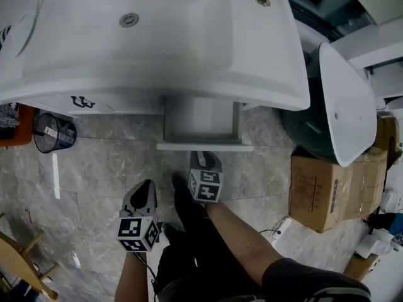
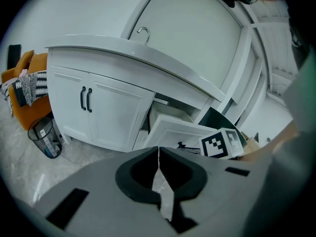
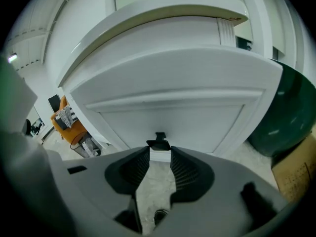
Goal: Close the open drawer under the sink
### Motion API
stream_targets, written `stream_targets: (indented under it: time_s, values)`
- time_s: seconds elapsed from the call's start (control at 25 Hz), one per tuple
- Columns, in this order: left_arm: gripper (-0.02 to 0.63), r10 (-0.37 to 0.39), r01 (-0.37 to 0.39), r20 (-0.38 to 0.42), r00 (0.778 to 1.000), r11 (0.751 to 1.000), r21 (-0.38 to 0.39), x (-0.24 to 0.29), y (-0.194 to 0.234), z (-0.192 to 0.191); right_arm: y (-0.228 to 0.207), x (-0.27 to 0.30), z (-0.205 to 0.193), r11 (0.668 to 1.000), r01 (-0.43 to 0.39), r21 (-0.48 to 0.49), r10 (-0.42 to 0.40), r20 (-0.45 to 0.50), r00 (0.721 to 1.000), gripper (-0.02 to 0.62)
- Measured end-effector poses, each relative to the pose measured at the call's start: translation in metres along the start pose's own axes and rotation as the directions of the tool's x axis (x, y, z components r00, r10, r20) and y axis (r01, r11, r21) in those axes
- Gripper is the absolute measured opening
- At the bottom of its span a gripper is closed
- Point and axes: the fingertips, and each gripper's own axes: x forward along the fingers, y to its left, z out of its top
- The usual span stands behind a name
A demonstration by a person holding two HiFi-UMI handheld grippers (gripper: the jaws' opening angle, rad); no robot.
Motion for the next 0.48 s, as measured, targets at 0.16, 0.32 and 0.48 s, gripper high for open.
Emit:
stream_targets:
  time_s: [0.16,0.32,0.48]
  values:
    - [0.017,0.002,-0.002,0.0,1.0,1.0,-0.017,0.007,0.0,0.002,-0.001,0.007,0.002,0.999,-0.011,-0.03,0.01,-0.015,1.0,0.13]
    - [0.017,0.002,-0.002,-0.005,1.0,1.0,-0.017,0.013,-0.001,0.003,0.0,0.011,0.005,0.998,-0.015,-0.061,0.014,-0.017,1.0,0.132]
    - [0.017,0.006,-0.006,-0.006,1.0,1.0,-0.017,0.017,-0.004,0.006,-0.003,0.019,0.017,0.998,-0.009,-0.056,0.008,-0.007,1.0,0.132]
